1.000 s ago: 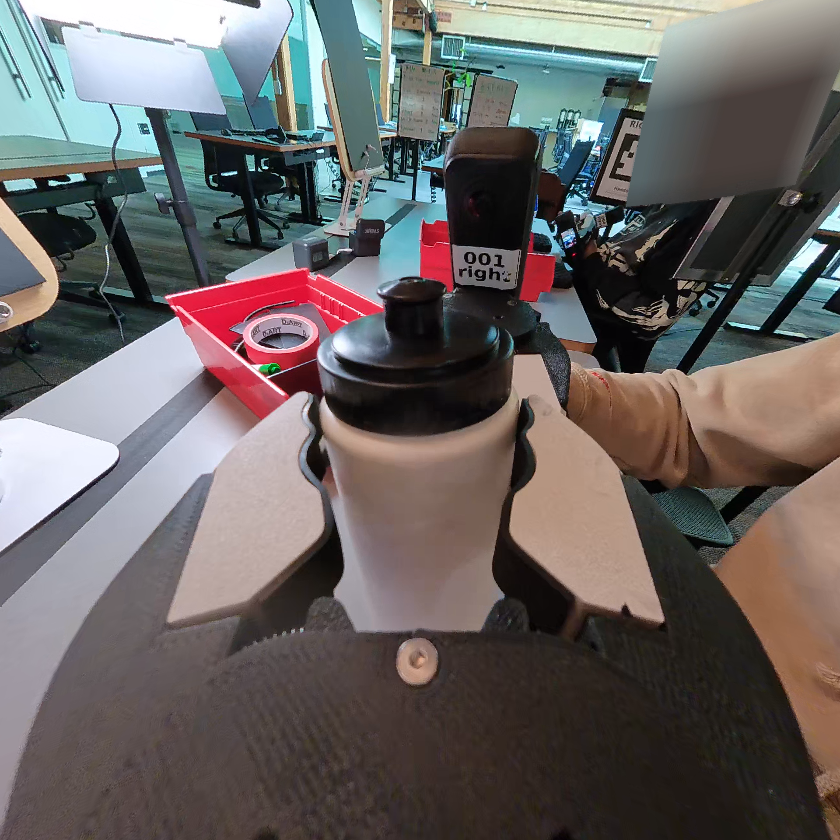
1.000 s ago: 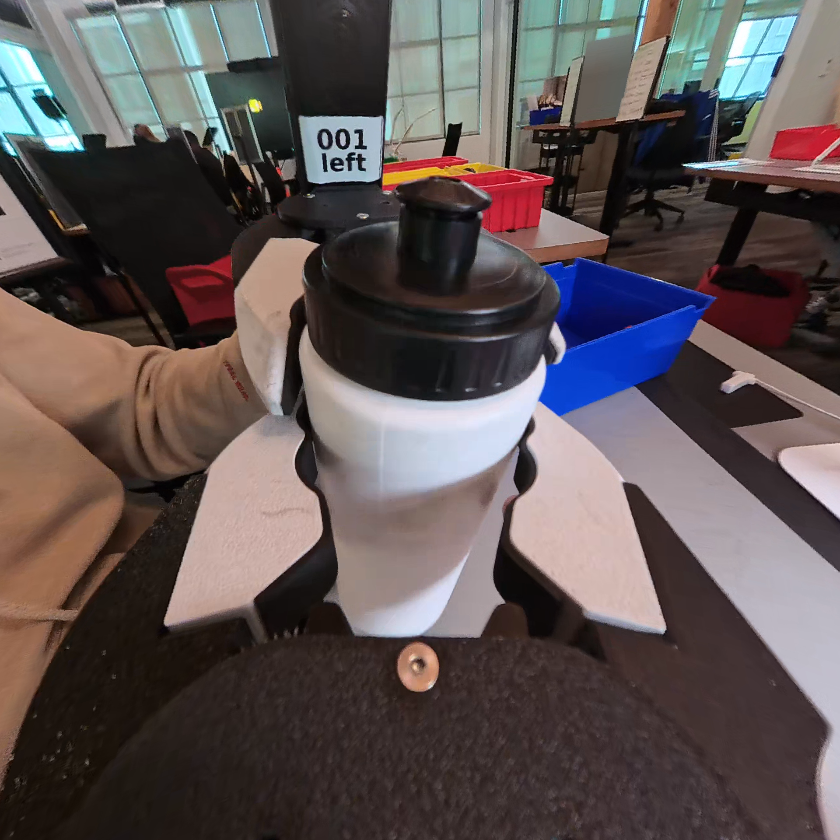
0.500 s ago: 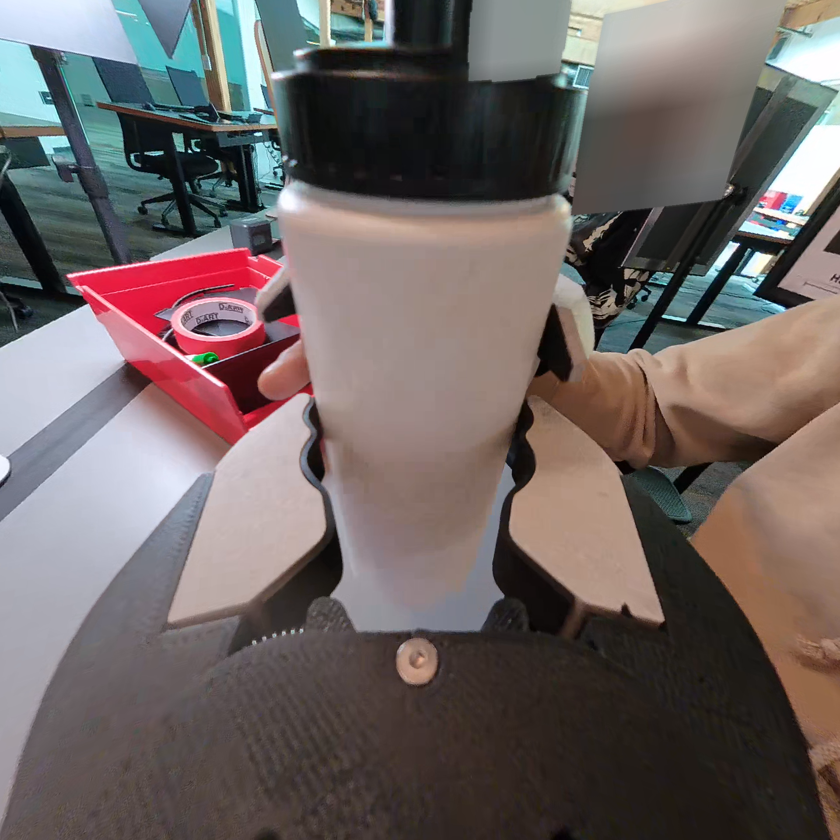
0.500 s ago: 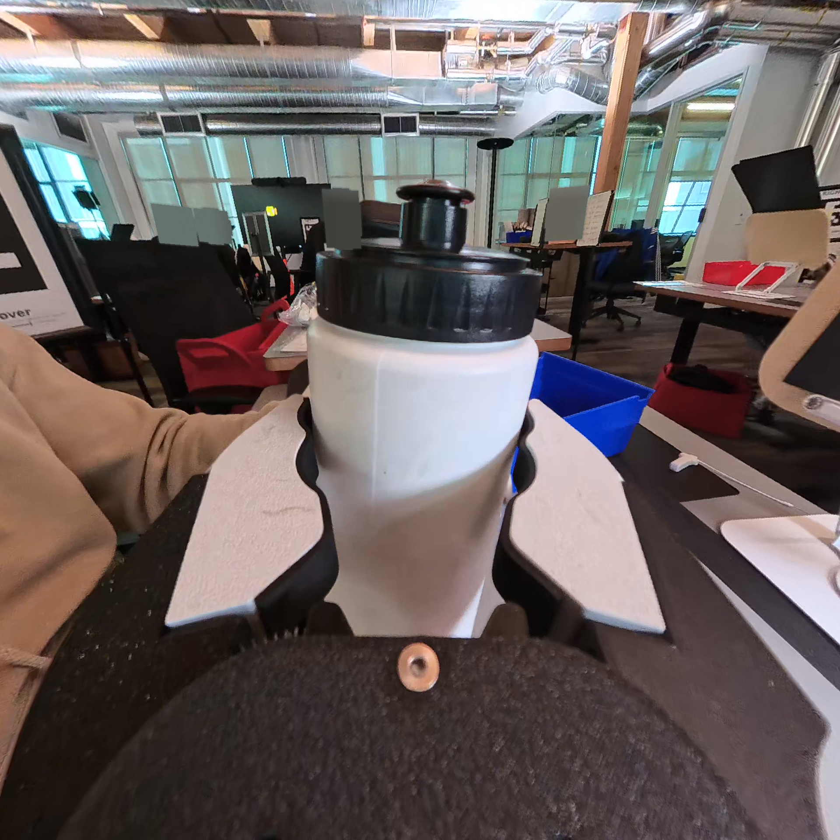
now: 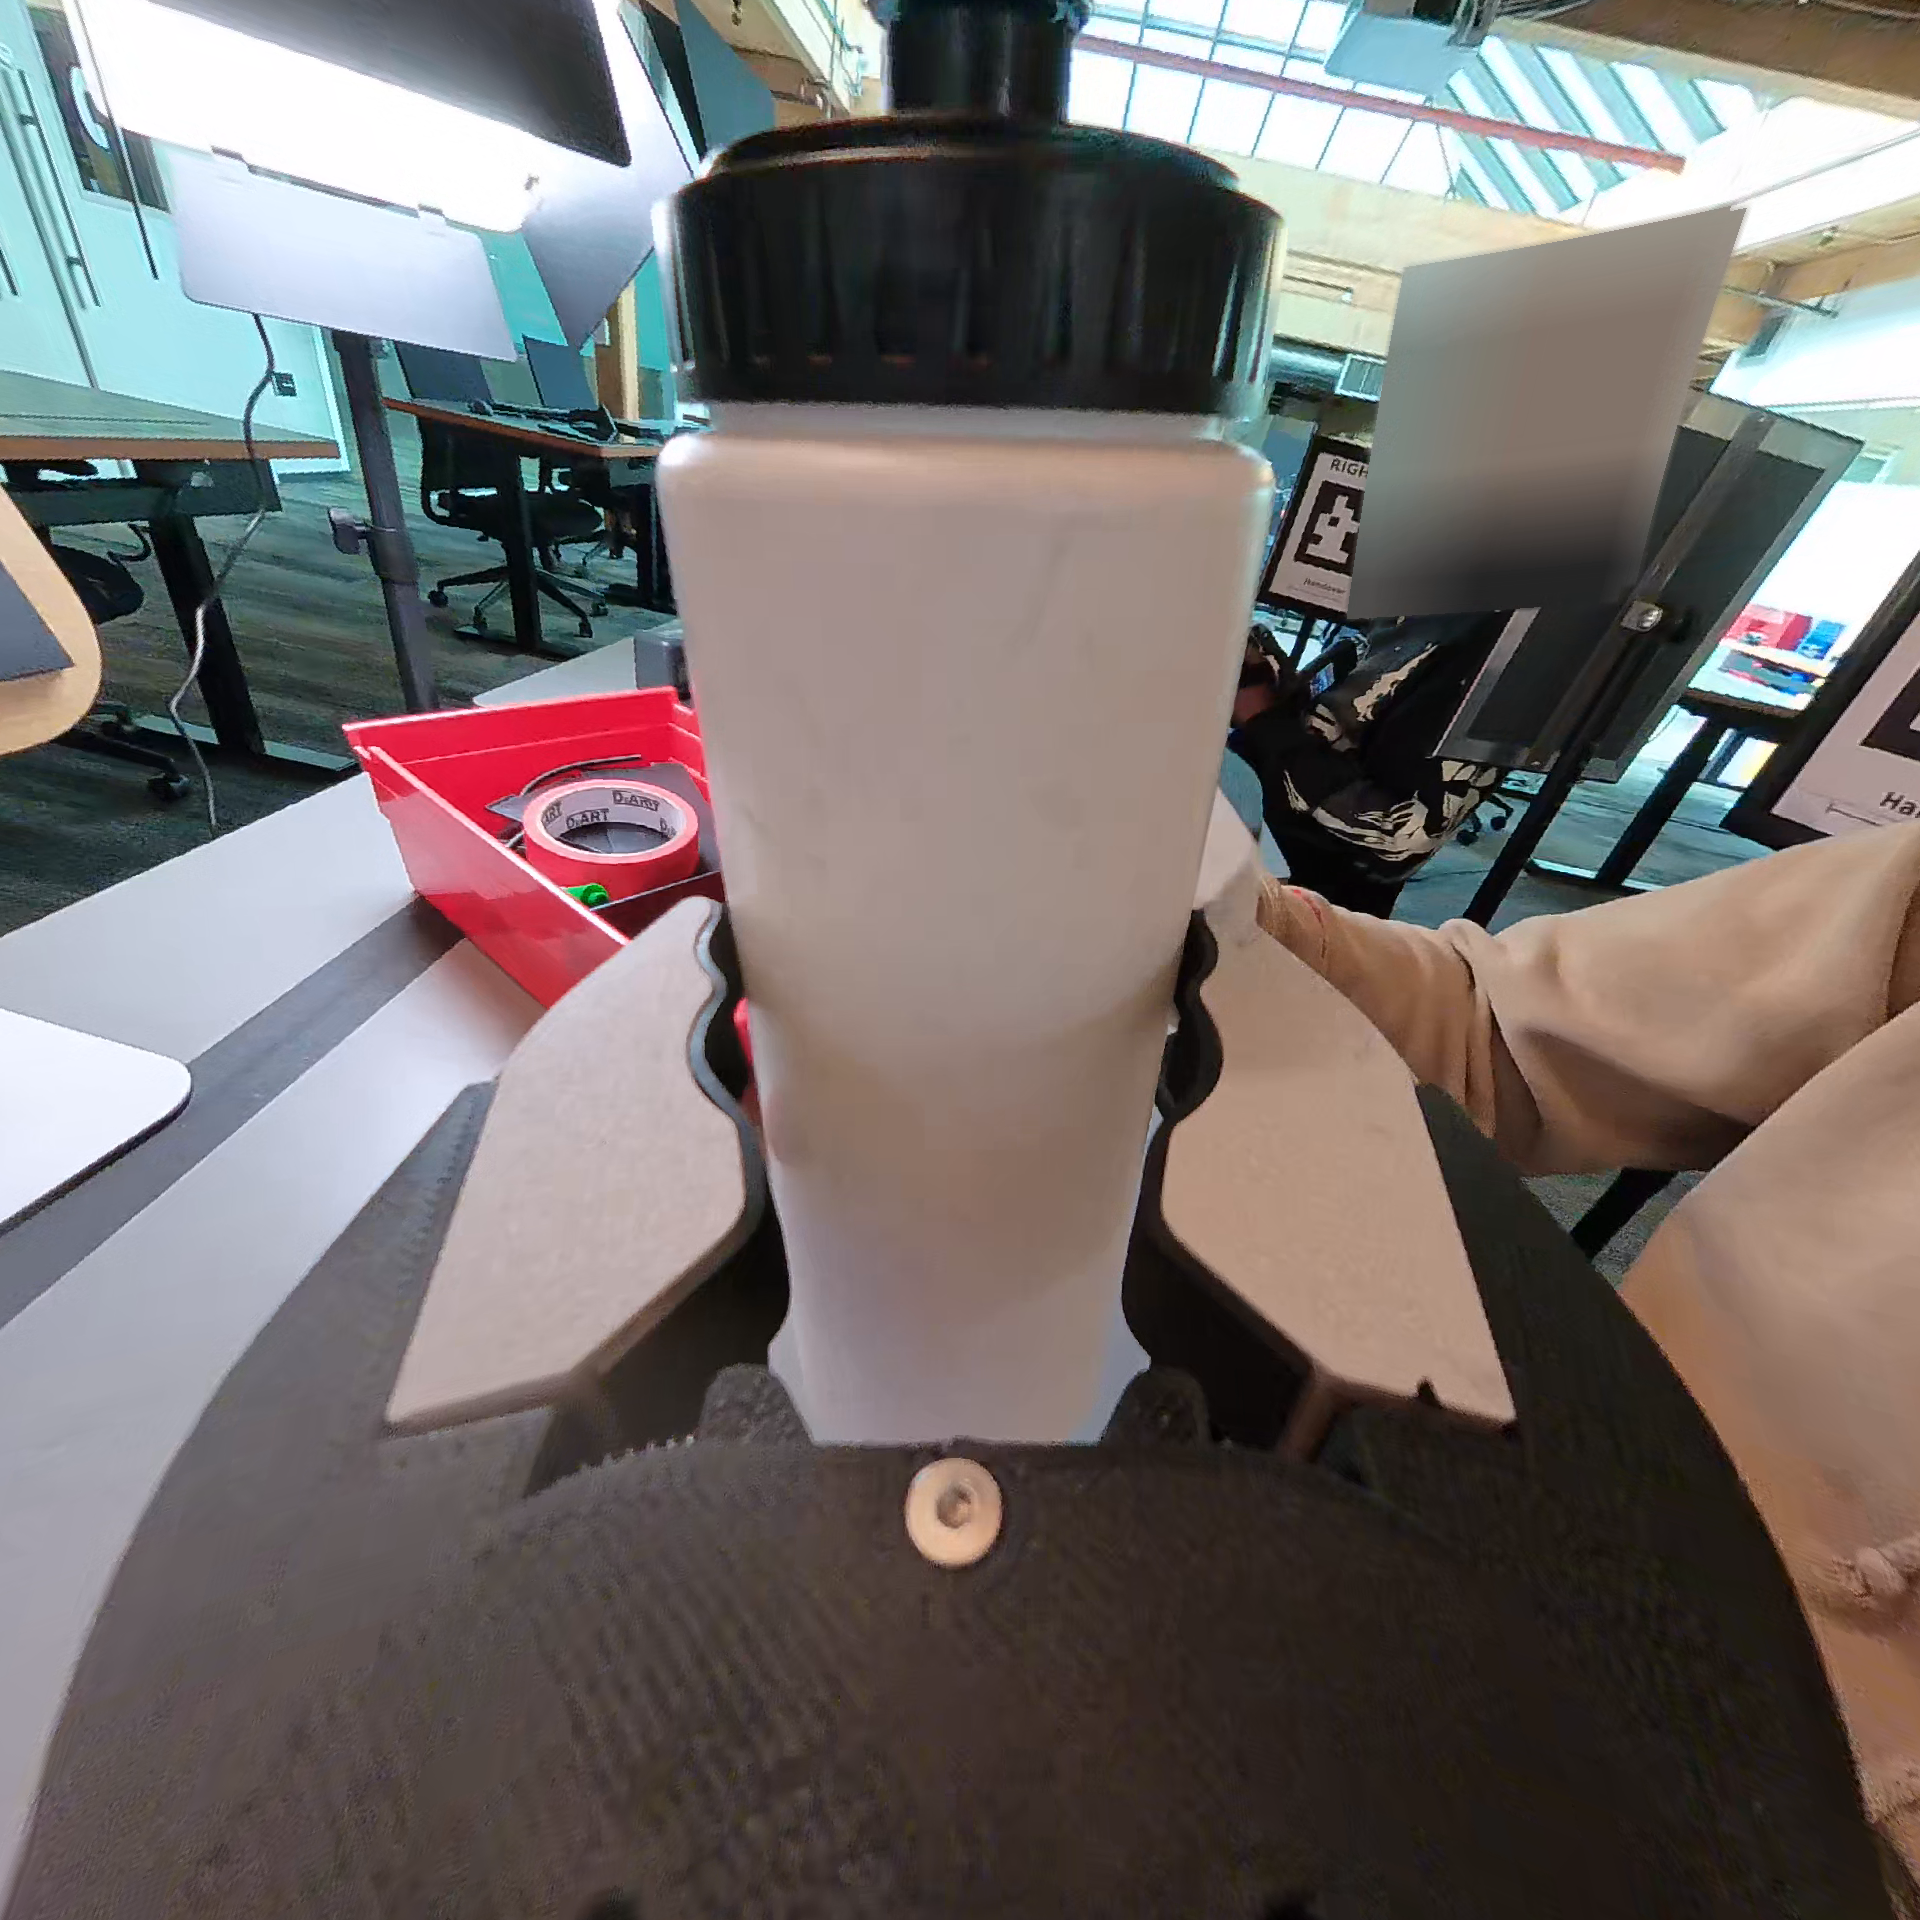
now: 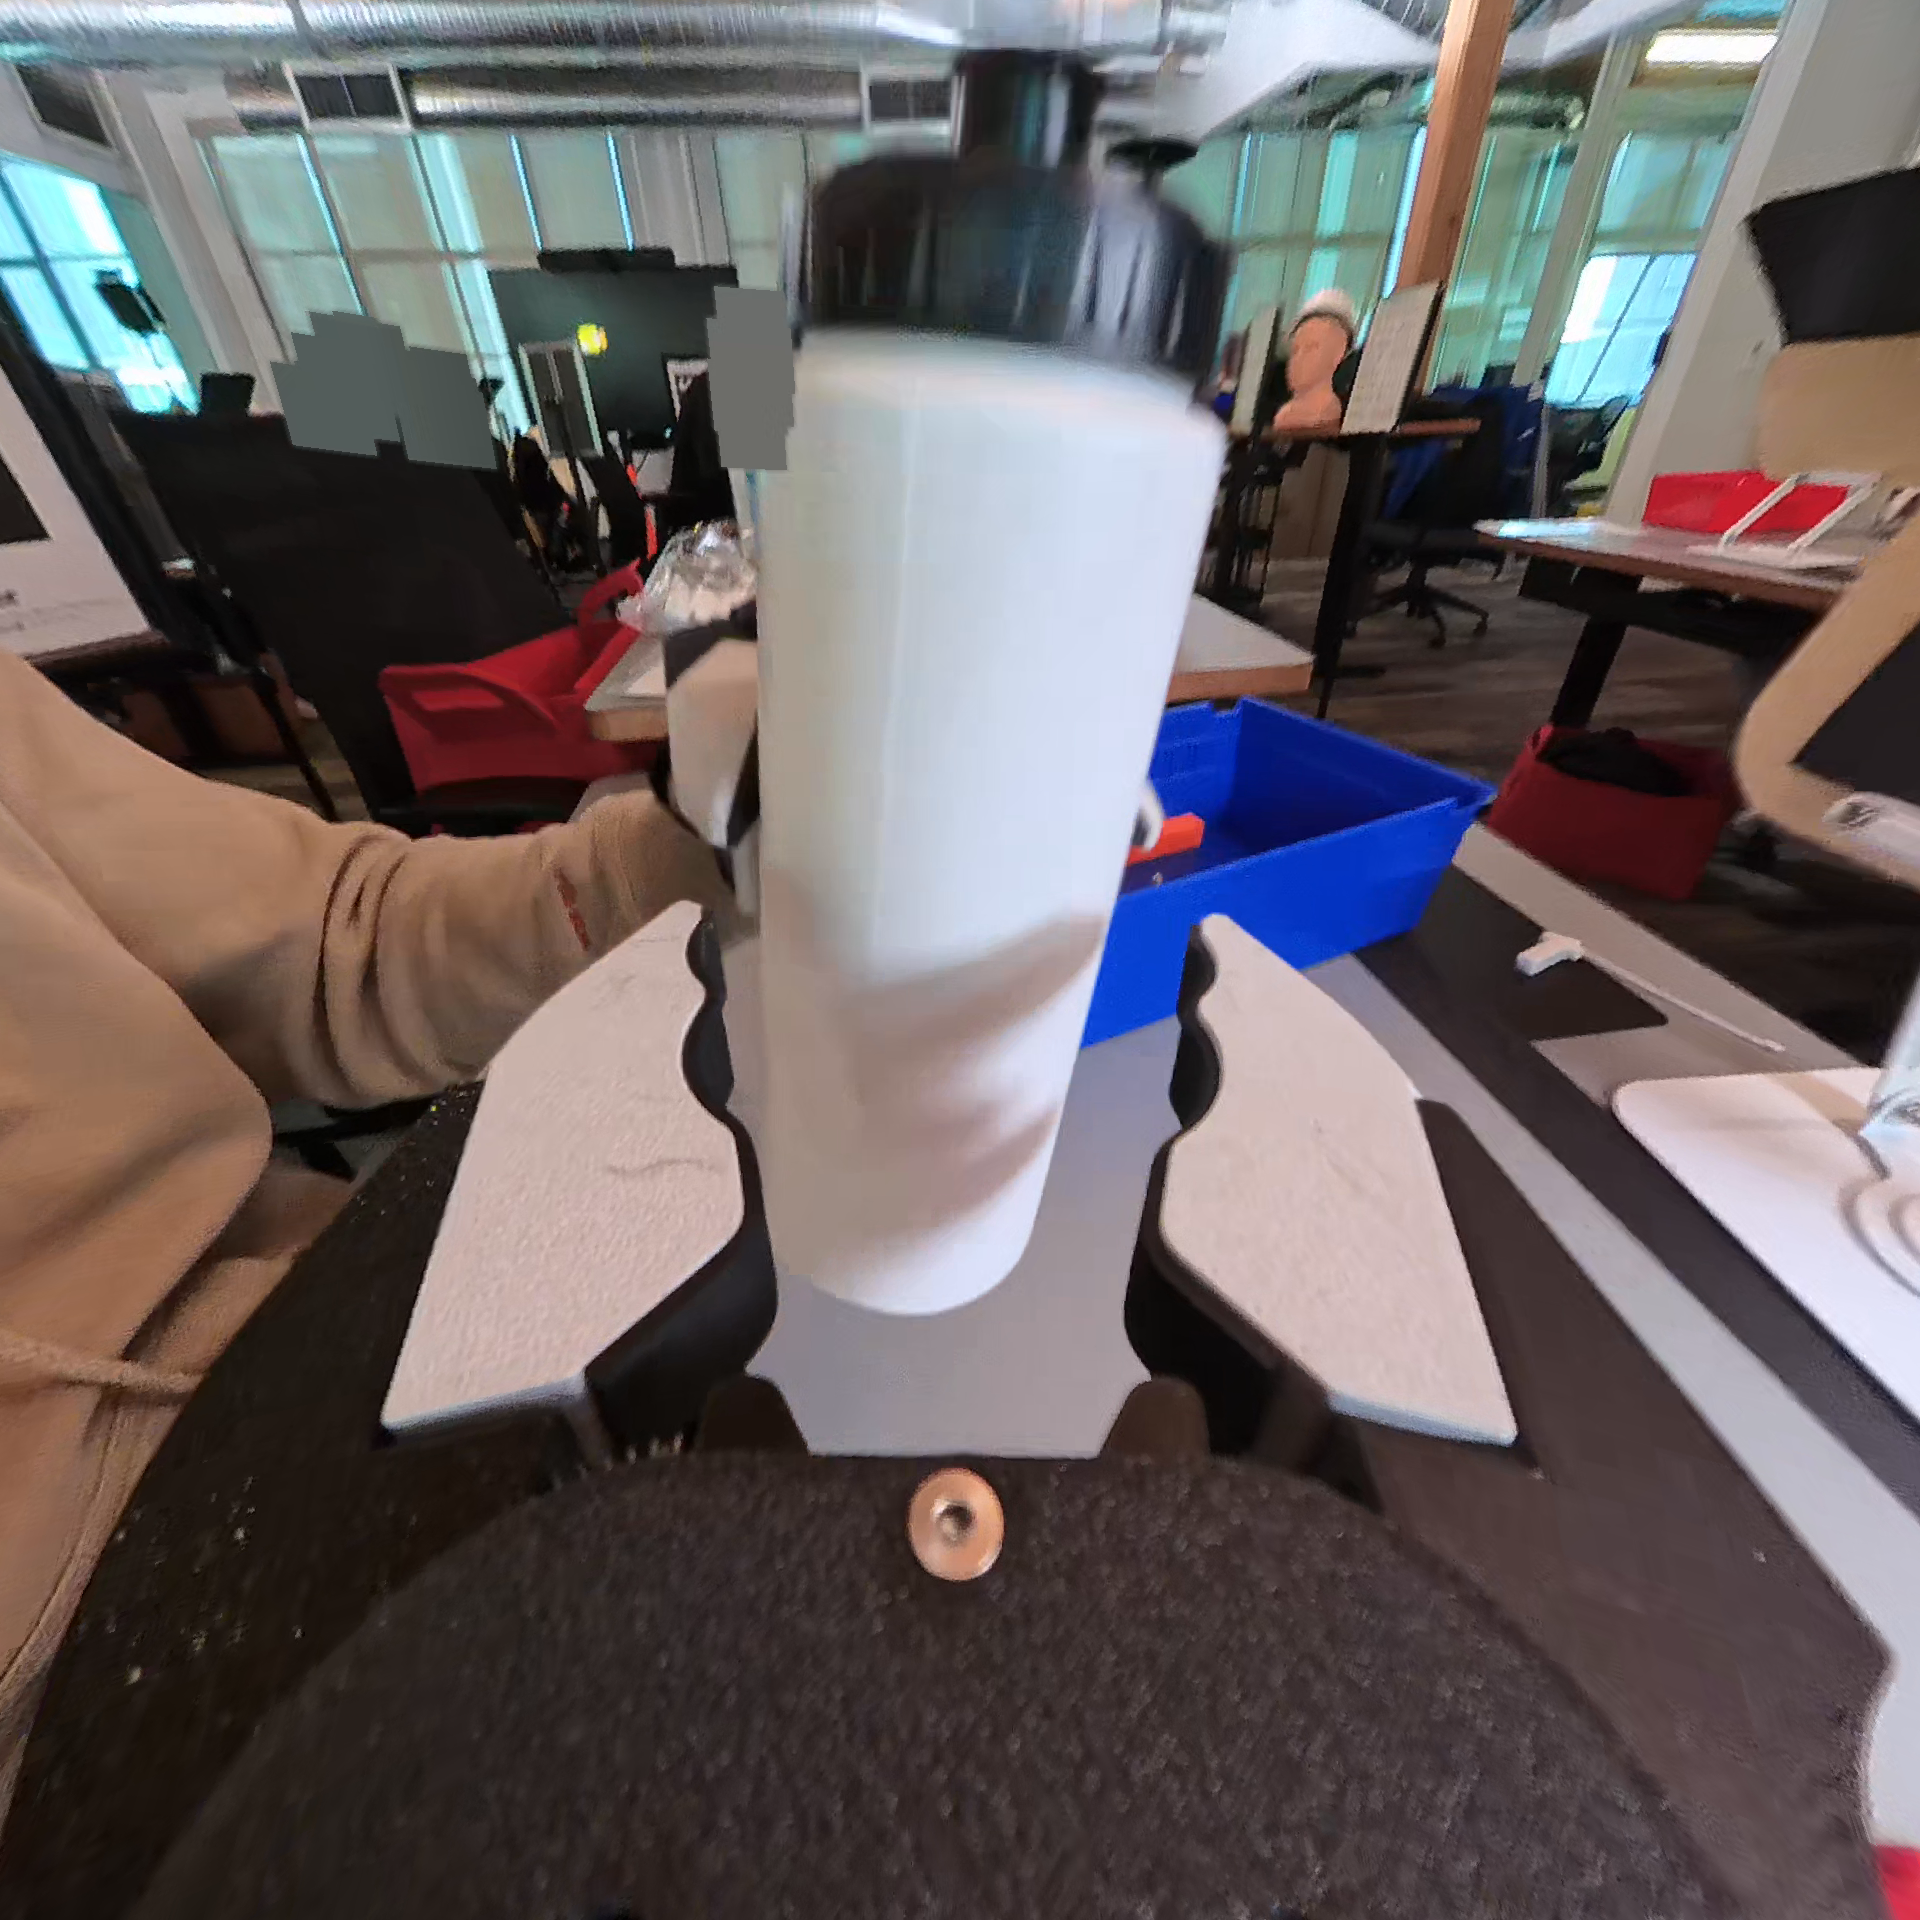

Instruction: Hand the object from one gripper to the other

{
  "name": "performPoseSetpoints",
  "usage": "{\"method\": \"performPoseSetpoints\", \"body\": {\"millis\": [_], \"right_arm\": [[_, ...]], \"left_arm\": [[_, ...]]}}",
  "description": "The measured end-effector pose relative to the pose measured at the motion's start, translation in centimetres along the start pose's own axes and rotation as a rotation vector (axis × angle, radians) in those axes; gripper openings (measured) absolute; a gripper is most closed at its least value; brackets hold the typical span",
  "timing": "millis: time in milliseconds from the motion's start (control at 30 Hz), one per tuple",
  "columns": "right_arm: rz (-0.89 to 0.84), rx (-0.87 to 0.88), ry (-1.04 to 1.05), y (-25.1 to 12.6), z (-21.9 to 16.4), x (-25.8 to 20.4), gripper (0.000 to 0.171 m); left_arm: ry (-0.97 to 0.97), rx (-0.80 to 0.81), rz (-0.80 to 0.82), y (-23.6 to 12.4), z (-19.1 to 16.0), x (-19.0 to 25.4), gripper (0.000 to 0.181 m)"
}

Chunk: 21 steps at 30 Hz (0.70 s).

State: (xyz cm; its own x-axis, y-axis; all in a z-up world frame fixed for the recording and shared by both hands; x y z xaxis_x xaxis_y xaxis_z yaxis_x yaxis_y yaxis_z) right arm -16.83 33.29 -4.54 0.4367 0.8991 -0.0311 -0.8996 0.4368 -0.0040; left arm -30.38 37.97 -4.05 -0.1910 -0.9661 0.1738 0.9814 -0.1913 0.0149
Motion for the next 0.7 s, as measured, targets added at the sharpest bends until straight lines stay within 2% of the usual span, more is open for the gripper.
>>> {"method": "performPoseSetpoints", "body": {"millis": [167, 333, 467, 567, 700], "right_arm": [[-0.011, -0.047, 0.001, 2.9, -1.6, -0.8, 0.087], [0.021, -0.035, -0.004, 2.6, -1.3, -1.1, 0.086], [0.021, -0.007, -0.017, 1.5, -0.6, -0.7, 0.086], [0.008, 0.102, 0.016, 0.2, 0.6, -0.2, 0.086], [0.005, 0.164, -0.008, 0.2, 1.2, -0.6, 0.086]], "left_arm": [[0.021, -0.036, -0.015, 1.4, -0.7, 0.8, 0.081], [0.042, -0.046, -0.027, 1.5, -0.4, 1.3, 0.081], [0.048, -0.006, -0.051, -0.1, 0.5, 1.2, 0.08], [0.053, -0.095, -0.054, -0.5, -0.9, 0.3, 0.082], [0.004, -0.108, -0.088, 2.2, -3.1, 0.2, 0.081]]}}
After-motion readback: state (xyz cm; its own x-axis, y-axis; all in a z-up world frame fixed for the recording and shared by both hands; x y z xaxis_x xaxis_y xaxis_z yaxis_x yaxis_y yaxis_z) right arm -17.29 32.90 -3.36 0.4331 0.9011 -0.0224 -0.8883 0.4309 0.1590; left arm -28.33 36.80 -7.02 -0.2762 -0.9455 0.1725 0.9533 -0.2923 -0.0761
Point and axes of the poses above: each gripper's, where its closed fingertips meet, y out along the fingers, z out of its top, x = y × z across the jaws, the point moved 7 cm from there along -y, back along the fingers, and after that the axes turned 1 degree about x, right-handed, at the moved point
